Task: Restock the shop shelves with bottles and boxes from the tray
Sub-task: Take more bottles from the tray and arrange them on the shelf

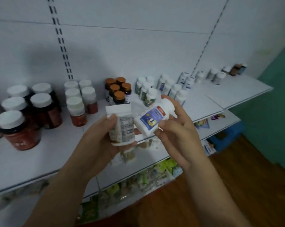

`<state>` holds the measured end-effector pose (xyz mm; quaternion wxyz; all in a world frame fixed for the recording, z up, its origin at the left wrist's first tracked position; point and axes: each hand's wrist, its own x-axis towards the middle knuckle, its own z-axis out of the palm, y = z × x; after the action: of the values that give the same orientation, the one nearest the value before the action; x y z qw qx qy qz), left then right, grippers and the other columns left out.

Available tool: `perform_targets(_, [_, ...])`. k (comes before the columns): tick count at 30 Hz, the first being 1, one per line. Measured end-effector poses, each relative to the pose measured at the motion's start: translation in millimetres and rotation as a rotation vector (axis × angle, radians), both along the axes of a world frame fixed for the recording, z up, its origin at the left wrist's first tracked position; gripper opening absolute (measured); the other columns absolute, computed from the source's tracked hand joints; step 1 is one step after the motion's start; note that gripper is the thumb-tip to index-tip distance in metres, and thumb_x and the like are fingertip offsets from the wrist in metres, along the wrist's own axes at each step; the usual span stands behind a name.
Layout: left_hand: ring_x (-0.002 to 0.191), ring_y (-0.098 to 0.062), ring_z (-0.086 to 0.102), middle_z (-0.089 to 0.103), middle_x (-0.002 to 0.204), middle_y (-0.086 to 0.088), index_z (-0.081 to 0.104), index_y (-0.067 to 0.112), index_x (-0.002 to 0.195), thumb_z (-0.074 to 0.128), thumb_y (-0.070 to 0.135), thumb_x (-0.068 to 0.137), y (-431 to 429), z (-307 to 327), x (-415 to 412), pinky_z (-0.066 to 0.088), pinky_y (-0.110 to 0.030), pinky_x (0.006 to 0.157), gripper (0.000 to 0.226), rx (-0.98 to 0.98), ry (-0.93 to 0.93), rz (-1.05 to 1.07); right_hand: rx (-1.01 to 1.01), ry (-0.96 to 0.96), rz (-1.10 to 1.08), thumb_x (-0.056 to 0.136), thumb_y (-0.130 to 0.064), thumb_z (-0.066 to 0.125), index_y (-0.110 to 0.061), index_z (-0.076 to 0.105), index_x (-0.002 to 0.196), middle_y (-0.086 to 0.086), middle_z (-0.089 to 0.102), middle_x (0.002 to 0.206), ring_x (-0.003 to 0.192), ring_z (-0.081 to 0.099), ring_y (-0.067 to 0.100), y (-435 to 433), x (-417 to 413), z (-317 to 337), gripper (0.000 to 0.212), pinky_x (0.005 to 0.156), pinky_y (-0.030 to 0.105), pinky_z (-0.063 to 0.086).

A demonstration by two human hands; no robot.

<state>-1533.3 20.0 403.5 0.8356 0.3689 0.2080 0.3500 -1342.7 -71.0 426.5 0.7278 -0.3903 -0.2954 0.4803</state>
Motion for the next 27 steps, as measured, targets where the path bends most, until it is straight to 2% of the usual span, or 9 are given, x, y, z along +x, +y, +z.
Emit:
perform_targets(2, [0.114, -0.035, 0.073, 0.071, 0.132, -0.019, 0.074, 0.009, 0.124, 0.072, 0.035, 0.091, -6, -2, 27, 0.064, -0.043, 0.076, 0.041, -0.014, -0.005, -0.094, 0.005, 0.042, -0.062, 0.083, 0.008, 0.060, -0.018, 0.064, 0.138, 0.016, 0.066, 0.112, 0.105, 0.061, 0.035, -17, 15, -3, 0.061, 0.102, 0.062, 0.048])
perform_targets(4, [0.114, -0.037, 0.072, 0.069, 0.133, -0.021, 0.062, 0.003, 0.135, 0.070, 0.033, 0.092, -12, -3, 54, 0.064, -0.045, 0.078, 0.053, -0.018, 0.039, -0.157, 0.005, 0.089, -0.133, 0.085, 0.006, 0.057, -0.014, 0.058, 0.145, 0.021, 0.063, 0.125, 0.113, 0.058, 0.038, -31, 30, -5, 0.063, 0.108, 0.070, 0.041])
perform_targets(7, [0.117, -0.045, 0.069, 0.066, 0.136, -0.026, 0.054, 0.001, 0.143, 0.087, 0.044, 0.077, -21, -4, 89, 0.062, -0.052, 0.083, 0.085, 0.039, 0.031, -0.243, 0.015, 0.166, -0.245, 0.082, 0.004, 0.057, -0.005, 0.050, 0.148, 0.031, 0.057, 0.141, 0.118, 0.058, 0.039, -48, 53, -5, 0.067, 0.110, 0.067, 0.041])
perform_targets(9, [0.122, -0.049, 0.065, 0.063, 0.139, -0.027, 0.052, 0.001, 0.146, 0.092, 0.050, 0.070, -28, -2, 109, 0.059, -0.052, 0.087, 0.099, 0.093, 0.006, -0.307, 0.046, 0.230, -0.302, 0.079, 0.003, 0.058, -0.002, 0.053, 0.143, 0.031, 0.060, 0.131, 0.115, 0.059, 0.038, -57, 70, -6, 0.064, 0.108, 0.060, 0.047])
perform_targets(12, [0.120, -0.047, 0.067, 0.066, 0.136, -0.026, 0.055, 0.003, 0.143, 0.076, 0.040, 0.085, -39, 3, 140, 0.061, -0.047, 0.082, 0.072, 0.074, 0.011, -0.308, 0.125, 0.297, -0.286, 0.080, 0.005, 0.056, 0.001, 0.059, 0.134, 0.023, 0.063, 0.118, 0.109, 0.059, 0.037, -69, 97, -4, 0.054, 0.091, 0.049, 0.058])
perform_targets(15, [0.116, -0.044, 0.070, 0.069, 0.133, -0.023, 0.063, 0.005, 0.136, 0.064, 0.033, 0.088, -53, 8, 173, 0.063, -0.048, 0.084, 0.056, 0.098, 0.029, -0.302, 0.133, 0.313, -0.252, 0.087, 0.004, 0.047, -0.003, 0.058, 0.138, 0.021, 0.066, 0.116, 0.106, 0.064, 0.035, -80, 130, -5, 0.052, 0.083, 0.044, 0.062])
perform_targets(19, [0.114, -0.043, 0.071, 0.069, 0.133, -0.023, 0.065, 0.007, 0.134, 0.065, 0.035, 0.088, -76, 9, 226, 0.062, -0.048, 0.084, 0.054, 0.132, 0.075, -0.234, 0.105, 0.324, -0.206, 0.094, 0.004, 0.043, -0.007, 0.058, 0.142, 0.020, 0.067, 0.119, 0.109, 0.063, 0.034, -97, 184, -7, 0.052, 0.090, 0.042, 0.060])
perform_targets(24, [0.111, -0.039, 0.072, 0.068, 0.132, -0.026, 0.061, 0.000, 0.133, 0.061, 0.030, 0.100, -100, 19, 302, 0.062, -0.043, 0.079, 0.044, 0.122, 0.087, -0.181, 0.045, 0.368, -0.152, 0.095, -0.002, 0.048, -0.004, 0.054, 0.142, 0.020, 0.067, 0.120, 0.102, 0.067, 0.031, -122, 254, -1, 0.047, 0.087, 0.041, 0.059])
perform_targets(27, [0.102, -0.034, 0.075, 0.070, 0.129, -0.024, 0.062, 0.001, 0.129, 0.055, 0.032, 0.095, -110, 27, 344, 0.064, -0.040, 0.074, 0.047, 0.100, 0.071, -0.131, 0.021, 0.417, -0.129, 0.101, -0.003, 0.044, -0.009, 0.056, 0.144, 0.018, 0.070, 0.117, 0.096, 0.072, 0.032, -136, 298, 0, 0.045, 0.080, 0.043, 0.062])
